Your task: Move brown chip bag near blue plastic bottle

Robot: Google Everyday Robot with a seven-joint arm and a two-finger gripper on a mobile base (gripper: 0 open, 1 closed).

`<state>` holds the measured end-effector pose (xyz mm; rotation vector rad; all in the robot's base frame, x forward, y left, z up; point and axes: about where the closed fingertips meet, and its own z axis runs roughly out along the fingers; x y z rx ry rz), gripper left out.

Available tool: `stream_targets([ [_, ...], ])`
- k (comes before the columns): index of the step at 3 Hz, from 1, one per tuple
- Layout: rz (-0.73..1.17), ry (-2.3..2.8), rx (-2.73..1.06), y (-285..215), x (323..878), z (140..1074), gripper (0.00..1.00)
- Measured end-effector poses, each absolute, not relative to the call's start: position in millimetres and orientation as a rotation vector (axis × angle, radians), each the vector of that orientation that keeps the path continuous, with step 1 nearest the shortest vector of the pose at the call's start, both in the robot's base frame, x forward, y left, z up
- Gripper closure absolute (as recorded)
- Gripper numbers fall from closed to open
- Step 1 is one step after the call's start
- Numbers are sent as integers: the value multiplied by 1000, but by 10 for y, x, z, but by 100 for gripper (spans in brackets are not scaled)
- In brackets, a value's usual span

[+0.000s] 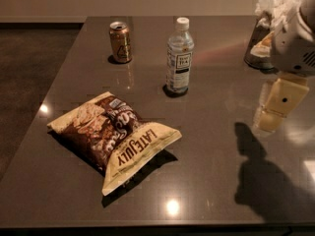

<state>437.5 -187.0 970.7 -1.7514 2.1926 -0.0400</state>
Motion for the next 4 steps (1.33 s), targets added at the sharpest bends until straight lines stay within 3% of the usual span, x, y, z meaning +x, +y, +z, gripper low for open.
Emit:
stream_targets([
  [3,300,2081,-1773,-187,4162,9547,0],
  [4,279,2094,-1740,178,4073,9433,0],
])
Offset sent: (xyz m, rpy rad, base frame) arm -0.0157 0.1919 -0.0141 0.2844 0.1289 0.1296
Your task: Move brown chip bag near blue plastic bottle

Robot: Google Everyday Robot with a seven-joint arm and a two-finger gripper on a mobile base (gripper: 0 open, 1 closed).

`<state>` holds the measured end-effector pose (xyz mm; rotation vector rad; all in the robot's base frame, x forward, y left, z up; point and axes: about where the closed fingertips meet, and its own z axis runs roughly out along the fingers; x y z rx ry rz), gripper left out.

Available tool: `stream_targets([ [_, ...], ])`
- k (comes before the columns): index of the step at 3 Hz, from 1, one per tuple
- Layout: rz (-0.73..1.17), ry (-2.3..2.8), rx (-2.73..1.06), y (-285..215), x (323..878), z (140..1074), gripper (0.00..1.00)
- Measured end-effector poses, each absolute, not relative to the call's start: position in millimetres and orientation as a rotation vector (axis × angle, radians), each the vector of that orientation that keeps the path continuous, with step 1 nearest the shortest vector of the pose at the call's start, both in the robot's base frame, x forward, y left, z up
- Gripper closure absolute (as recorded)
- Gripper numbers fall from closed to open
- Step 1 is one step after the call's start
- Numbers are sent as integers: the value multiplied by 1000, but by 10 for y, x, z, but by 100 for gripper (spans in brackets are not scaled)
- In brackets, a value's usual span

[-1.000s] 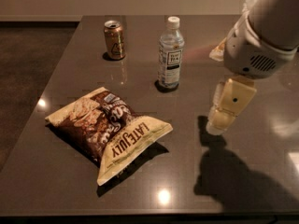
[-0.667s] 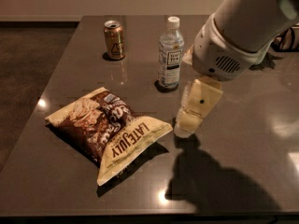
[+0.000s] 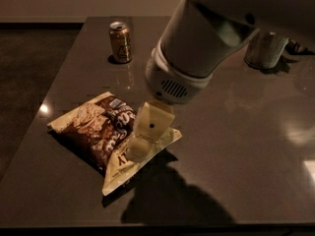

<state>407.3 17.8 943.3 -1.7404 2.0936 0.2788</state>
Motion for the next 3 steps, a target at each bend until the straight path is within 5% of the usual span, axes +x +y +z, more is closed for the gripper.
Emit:
stream_targets([
  [3,159,2239,-1697,427,4343,8691,0],
])
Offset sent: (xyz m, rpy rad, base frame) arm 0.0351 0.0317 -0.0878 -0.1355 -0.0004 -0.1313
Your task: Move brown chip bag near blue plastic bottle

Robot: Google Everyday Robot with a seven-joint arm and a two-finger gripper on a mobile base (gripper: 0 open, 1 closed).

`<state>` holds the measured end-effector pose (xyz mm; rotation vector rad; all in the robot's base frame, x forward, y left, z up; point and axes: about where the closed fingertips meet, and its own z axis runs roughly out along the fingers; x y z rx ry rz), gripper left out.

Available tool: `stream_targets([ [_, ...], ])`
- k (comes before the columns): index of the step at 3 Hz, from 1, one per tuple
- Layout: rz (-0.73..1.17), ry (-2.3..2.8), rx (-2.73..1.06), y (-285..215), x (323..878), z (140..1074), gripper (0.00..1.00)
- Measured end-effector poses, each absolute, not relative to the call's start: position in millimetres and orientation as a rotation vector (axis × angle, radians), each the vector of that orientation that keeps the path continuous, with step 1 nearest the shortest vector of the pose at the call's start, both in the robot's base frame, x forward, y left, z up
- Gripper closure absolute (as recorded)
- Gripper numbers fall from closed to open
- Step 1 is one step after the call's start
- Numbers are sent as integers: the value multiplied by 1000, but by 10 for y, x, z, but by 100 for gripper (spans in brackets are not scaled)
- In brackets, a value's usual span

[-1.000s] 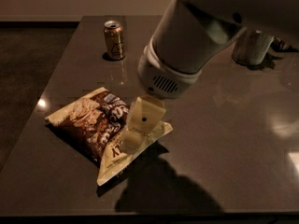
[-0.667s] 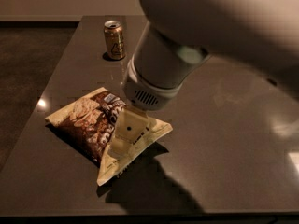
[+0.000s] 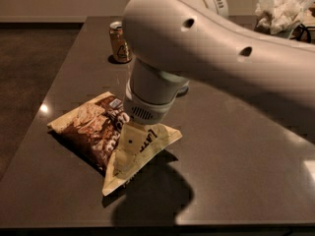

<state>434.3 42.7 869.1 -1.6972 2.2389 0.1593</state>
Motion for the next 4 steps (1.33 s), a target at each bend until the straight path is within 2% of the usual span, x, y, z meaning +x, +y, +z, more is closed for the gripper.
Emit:
stream_targets([
  [1,163,2287,-1717,373,4398,8503,18],
  [2,159,2310,-1714,277,4453,8480,42],
  [4,-15,2273,-1730,-123,4607,8806,88],
])
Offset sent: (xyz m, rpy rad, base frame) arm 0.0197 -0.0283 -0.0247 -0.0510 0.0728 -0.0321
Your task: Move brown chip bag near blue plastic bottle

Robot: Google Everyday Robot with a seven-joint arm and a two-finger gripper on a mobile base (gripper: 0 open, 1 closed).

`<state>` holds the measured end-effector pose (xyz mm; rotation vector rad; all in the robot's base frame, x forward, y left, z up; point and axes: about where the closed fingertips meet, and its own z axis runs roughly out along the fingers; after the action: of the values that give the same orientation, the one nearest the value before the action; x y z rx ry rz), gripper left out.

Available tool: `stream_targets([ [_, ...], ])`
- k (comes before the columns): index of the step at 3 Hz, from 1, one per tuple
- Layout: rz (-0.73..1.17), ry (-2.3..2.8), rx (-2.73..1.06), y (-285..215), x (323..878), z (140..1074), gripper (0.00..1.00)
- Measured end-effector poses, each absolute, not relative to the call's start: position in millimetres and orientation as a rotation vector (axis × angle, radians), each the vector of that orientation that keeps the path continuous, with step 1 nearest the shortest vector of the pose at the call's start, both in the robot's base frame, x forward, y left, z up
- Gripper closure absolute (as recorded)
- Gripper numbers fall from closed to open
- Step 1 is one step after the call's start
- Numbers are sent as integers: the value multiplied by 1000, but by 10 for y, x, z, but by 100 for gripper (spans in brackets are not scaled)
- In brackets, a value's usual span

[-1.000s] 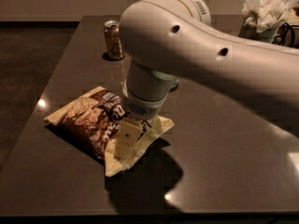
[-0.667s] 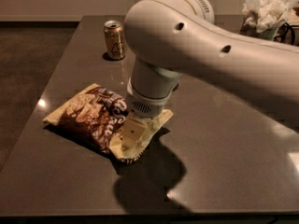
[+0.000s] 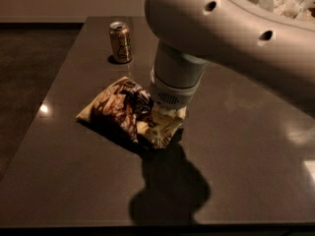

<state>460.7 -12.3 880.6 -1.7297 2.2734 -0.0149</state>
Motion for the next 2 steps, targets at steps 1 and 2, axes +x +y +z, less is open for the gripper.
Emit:
stream_targets([
  [1,-96,2238,-1807,-391,4732,8955,100],
  [2,-80,2173,-1931,-623,4810,9048,100],
])
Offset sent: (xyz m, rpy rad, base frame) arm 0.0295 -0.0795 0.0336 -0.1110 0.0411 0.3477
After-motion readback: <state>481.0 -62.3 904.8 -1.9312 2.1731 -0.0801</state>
